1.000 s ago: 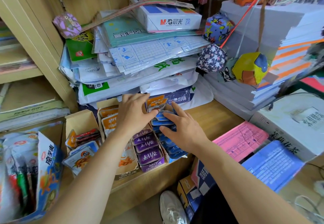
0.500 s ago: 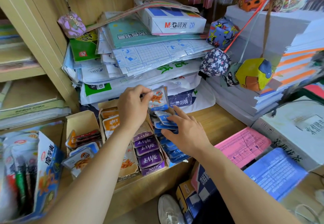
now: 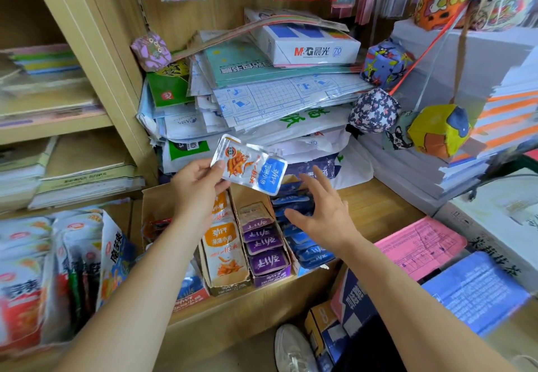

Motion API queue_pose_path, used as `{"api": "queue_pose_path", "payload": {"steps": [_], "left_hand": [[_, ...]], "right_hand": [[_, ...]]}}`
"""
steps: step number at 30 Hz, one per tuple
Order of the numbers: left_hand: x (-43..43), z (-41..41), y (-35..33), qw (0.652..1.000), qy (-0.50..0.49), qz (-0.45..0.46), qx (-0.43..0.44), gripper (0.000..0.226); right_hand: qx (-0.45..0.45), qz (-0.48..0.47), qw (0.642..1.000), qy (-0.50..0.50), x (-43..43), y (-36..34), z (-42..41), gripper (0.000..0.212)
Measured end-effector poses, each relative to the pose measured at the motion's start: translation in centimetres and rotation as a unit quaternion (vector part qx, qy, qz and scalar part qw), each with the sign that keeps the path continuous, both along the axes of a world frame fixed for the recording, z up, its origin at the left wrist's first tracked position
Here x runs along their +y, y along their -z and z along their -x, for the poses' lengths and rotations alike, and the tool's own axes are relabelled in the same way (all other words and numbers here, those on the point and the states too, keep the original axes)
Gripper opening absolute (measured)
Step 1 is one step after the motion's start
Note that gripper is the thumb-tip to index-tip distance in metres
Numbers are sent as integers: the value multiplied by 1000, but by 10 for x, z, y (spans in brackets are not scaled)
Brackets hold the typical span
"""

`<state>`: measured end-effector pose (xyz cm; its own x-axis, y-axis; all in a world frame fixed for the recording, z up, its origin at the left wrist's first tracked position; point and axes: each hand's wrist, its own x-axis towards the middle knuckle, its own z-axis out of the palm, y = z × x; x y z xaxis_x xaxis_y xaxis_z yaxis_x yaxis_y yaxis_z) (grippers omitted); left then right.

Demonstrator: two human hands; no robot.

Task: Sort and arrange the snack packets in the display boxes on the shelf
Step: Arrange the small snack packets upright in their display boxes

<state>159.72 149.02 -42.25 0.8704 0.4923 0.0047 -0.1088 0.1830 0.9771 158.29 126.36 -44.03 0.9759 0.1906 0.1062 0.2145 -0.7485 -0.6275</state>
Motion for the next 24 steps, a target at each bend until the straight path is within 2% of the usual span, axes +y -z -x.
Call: {"api": "queue_pose_path", "payload": {"steps": [3,6,8,12,14,17,19,22,24], "left_hand": [[6,13,0,998,37,50,-4,7],[5,27,-2,991,99,85,-29,10],[1,35,-3,983,144,108,-41,16],[-5,46,2,973,209,96,-32,24],[-2,48,3,971,236,39,-23,38],[3,49,0,953,301,-42,-10,61],[0,52,-4,950,310,-46,13,56],[-7,53,-6,962,260,-73,33,32],[-8,52,-4,966,241,-86,35,25]], "right_hand": [[-62,-131,989,20,3,-8,2,65],[-37,-306,951,7,10,-19,11,64],[-12,-363,931,-23,15,-22,12,63],[37,-487,871,-57,14,-25,12,33],[45,-493,866,-66,8,-24,11,28],[65,-486,866,-97,0,-21,9,32],[69,-469,873,-111,-3,-20,9,35],[66,-432,890,-129,-8,-19,10,41],[62,-397,906,-131,-9,-20,12,47]]}}
